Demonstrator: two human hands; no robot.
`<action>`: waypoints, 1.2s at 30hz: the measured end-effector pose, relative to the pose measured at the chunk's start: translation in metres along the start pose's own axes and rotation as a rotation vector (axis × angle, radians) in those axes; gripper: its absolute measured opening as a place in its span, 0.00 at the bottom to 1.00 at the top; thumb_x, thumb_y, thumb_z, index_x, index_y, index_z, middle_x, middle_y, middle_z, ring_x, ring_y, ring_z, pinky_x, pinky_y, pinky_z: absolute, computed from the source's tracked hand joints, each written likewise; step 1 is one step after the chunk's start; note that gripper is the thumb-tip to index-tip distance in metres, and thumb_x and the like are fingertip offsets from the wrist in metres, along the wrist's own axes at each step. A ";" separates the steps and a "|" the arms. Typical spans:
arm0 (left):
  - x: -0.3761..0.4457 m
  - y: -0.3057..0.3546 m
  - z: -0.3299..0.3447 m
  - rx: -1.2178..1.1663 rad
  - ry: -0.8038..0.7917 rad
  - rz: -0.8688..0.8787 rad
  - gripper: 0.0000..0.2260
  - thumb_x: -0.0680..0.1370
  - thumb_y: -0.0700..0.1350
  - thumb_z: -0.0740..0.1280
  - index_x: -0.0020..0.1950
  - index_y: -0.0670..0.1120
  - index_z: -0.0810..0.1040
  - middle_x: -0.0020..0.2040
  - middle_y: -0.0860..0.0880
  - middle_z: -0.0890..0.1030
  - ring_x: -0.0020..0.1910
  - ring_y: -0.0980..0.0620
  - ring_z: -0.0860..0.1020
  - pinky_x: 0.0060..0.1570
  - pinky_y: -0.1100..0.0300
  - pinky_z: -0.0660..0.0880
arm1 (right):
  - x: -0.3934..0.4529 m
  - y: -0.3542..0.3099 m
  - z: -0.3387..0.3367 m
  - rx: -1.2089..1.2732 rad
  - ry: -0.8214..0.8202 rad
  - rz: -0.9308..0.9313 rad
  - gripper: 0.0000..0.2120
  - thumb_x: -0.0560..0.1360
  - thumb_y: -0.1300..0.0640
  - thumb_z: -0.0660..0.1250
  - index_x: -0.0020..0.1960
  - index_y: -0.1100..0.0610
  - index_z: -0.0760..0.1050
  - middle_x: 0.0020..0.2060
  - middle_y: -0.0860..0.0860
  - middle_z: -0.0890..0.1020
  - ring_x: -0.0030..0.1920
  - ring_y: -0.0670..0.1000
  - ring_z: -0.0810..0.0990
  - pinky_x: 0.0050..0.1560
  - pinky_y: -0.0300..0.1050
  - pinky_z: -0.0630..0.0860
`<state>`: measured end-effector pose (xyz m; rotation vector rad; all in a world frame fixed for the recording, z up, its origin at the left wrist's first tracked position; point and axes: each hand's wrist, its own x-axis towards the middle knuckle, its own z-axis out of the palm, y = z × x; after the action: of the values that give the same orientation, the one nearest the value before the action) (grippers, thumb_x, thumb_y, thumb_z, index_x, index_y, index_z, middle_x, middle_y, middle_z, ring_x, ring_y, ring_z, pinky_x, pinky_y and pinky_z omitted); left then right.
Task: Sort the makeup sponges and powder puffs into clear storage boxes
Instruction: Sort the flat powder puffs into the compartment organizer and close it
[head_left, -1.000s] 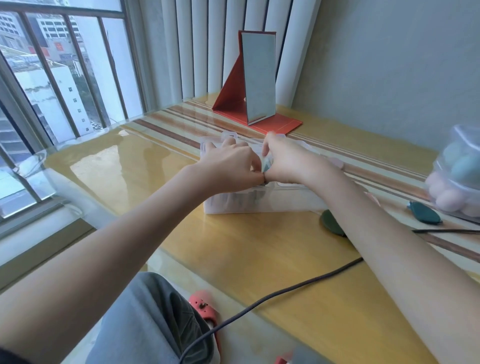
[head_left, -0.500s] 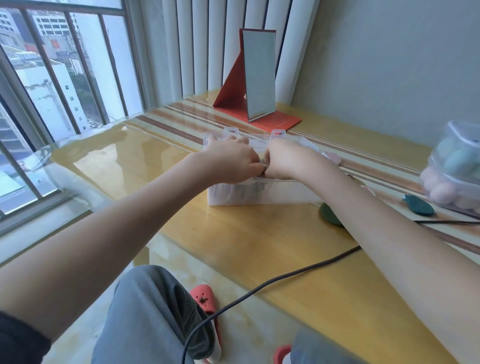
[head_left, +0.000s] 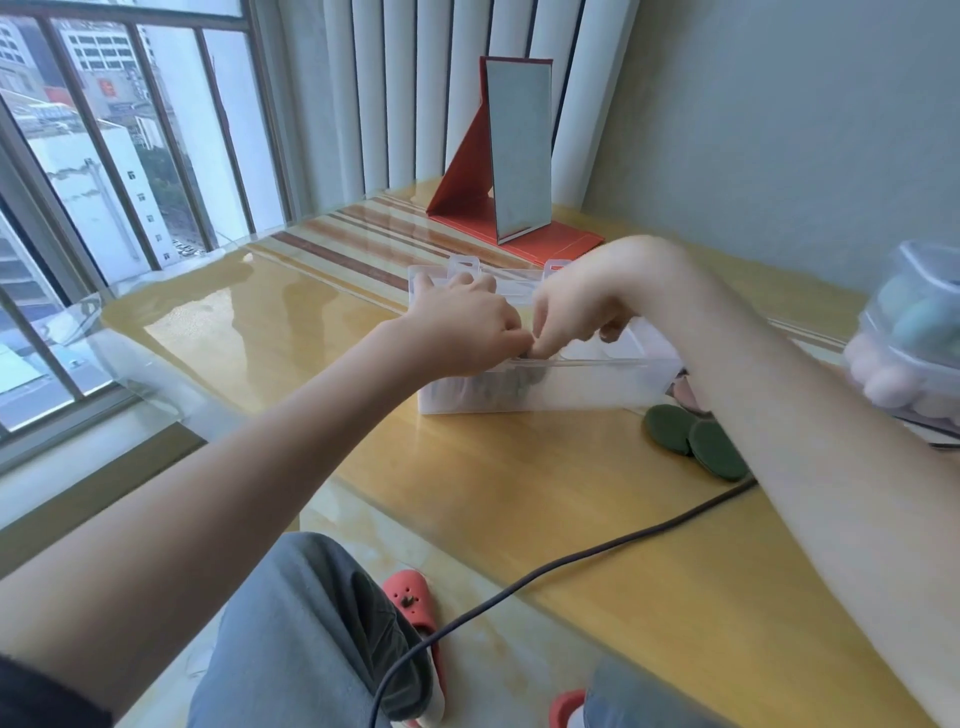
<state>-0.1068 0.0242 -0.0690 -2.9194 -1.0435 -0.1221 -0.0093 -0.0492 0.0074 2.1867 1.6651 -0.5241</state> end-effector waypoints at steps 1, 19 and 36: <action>0.000 0.000 0.000 0.002 -0.002 -0.002 0.20 0.79 0.59 0.49 0.56 0.57 0.79 0.52 0.48 0.69 0.55 0.47 0.67 0.56 0.42 0.62 | -0.003 0.005 -0.004 0.071 0.009 -0.001 0.13 0.78 0.48 0.65 0.46 0.58 0.77 0.37 0.51 0.73 0.34 0.50 0.70 0.32 0.40 0.69; -0.002 0.001 -0.001 -0.089 0.050 -0.016 0.21 0.77 0.60 0.51 0.48 0.55 0.81 0.42 0.51 0.65 0.49 0.49 0.65 0.51 0.46 0.60 | 0.000 0.013 0.006 0.163 0.191 -0.006 0.15 0.76 0.52 0.67 0.55 0.63 0.79 0.35 0.54 0.71 0.29 0.51 0.66 0.24 0.39 0.64; -0.011 0.000 0.001 -0.309 0.283 0.167 0.09 0.78 0.47 0.62 0.50 0.49 0.81 0.37 0.59 0.71 0.49 0.51 0.70 0.51 0.53 0.66 | 0.010 0.010 0.020 0.217 0.289 0.023 0.12 0.77 0.56 0.67 0.56 0.62 0.79 0.36 0.55 0.73 0.30 0.53 0.69 0.27 0.40 0.67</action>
<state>-0.1154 0.0178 -0.0705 -3.1098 -0.7958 -0.7271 0.0007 -0.0535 -0.0146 2.5370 1.7956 -0.4149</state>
